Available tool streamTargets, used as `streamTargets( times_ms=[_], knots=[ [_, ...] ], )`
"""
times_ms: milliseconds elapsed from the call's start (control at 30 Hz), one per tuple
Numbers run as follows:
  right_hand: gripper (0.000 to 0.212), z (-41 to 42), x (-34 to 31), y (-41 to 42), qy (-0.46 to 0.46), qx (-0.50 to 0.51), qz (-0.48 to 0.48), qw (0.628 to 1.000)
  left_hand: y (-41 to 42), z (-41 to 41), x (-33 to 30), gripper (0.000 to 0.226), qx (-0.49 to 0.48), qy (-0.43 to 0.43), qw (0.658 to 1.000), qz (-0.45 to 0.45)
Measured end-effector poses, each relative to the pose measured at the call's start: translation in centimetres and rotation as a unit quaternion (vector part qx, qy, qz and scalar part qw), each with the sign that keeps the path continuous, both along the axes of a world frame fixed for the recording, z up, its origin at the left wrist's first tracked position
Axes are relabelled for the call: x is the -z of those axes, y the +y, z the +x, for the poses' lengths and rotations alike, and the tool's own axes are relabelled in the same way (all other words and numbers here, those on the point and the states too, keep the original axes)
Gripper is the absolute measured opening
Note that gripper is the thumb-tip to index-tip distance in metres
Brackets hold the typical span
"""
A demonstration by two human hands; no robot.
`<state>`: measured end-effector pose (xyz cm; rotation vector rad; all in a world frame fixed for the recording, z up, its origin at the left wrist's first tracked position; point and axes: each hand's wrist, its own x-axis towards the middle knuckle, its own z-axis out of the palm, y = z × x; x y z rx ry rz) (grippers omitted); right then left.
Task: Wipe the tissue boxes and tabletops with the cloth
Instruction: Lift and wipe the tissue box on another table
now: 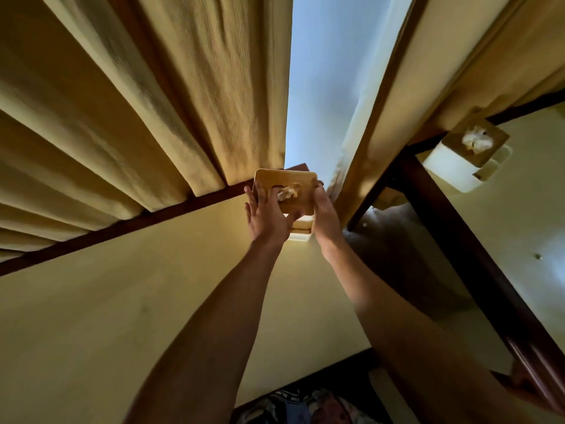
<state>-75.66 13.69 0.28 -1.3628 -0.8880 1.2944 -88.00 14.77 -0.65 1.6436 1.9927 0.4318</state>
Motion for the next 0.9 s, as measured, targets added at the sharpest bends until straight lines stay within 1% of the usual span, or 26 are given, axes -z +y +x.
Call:
streamTargets(
  times_ms=[33, 67, 133, 167, 200, 233, 267, 333, 367, 400, 467, 500, 567, 667, 733, 800, 900],
  knots=[
    [0.043, -0.3, 1.2, -1.1, -0.032, 0.004, -0.013, 0.999, 0.0, 0.0, 0.0, 0.075, -0.002, -0.003, 1.000, 0.003],
    [0.050, -0.6, 2.7, -2.8, -0.067, 0.010, -0.053, 0.996, 0.0, 0.0, 0.0, 0.074, -0.004, -0.004, 1.000, 0.005],
    [0.072, -1.2, 5.0, -5.4, -0.077, 0.017, -0.141, 0.987, -0.1, 0.0, -0.1, 0.074, -0.003, -0.006, 1.000, 0.004],
    [0.083, -1.2, 5.5, -5.5, -0.076, 0.022, -0.162, 0.984, -0.1, 0.0, -0.2, 0.074, -0.002, -0.006, 1.000, 0.003],
    [0.091, -1.2, 5.1, -4.9, -0.072, 0.037, -0.165, 0.983, -0.1, 0.0, -0.2, 0.074, 0.000, -0.004, 1.000, 0.002],
    [0.092, -1.0, 4.5, -3.8, -0.065, 0.055, -0.166, 0.982, -0.1, 0.0, -0.3, 0.074, 0.001, -0.002, 1.000, 0.002],
    [0.084, -0.8, 3.0, -2.7, -0.051, 0.060, -0.163, 0.983, -0.1, 0.0, -0.3, 0.075, 0.002, 0.000, 1.000, 0.001],
    [0.055, -0.6, -0.3, -0.7, -0.028, 0.057, -0.140, 0.988, -0.1, 0.1, -0.3, 0.075, 0.003, 0.005, 1.000, -0.001],
    [0.048, -0.5, -1.7, -0.2, -0.030, 0.042, -0.113, 0.992, -0.1, 0.1, -0.3, 0.075, 0.003, 0.009, 1.000, -0.002],
    [0.045, -0.5, -1.9, -0.3, -0.047, 0.029, -0.097, 0.994, -0.1, 0.1, -0.3, 0.075, 0.005, 0.015, 1.000, -0.005],
    [0.041, -0.4, -1.4, -1.9, -0.101, 0.012, -0.097, 0.990, 0.0, 0.0, -0.5, 0.075, 0.020, 0.034, 0.999, -0.010],
    [0.038, -0.3, -0.3, -3.0, -0.129, 0.010, -0.108, 0.986, 0.1, -0.1, -0.6, 0.075, 0.033, 0.053, 0.998, -0.008],
    [0.028, -0.3, 1.0, -5.0, -0.141, 0.015, -0.115, 0.983, 0.2, -0.3, -0.9, 0.074, 0.075, 0.114, 0.990, 0.014],
    [0.034, -0.3, 0.9, -5.6, -0.108, 0.045, -0.122, 0.986, 0.1, -1.0, -1.5, 0.081, 0.165, 0.224, 0.959, 0.050],
    [0.034, -0.3, 0.4, -5.4, -0.091, 0.068, -0.124, 0.986, 0.1, -1.6, -2.1, 0.081, 0.224, 0.274, 0.933, 0.072],
    [0.035, -0.3, -0.2, -5.3, -0.080, 0.088, -0.127, 0.985, 0.4, -2.0, -2.5, 0.072, 0.273, 0.290, 0.913, 0.085],
    [0.037, 0.0, 0.6, -5.1, -0.074, 0.100, -0.136, 0.983, 1.6, -2.5, -3.3, 0.063, 0.312, 0.289, 0.902, 0.067]
  ],
)
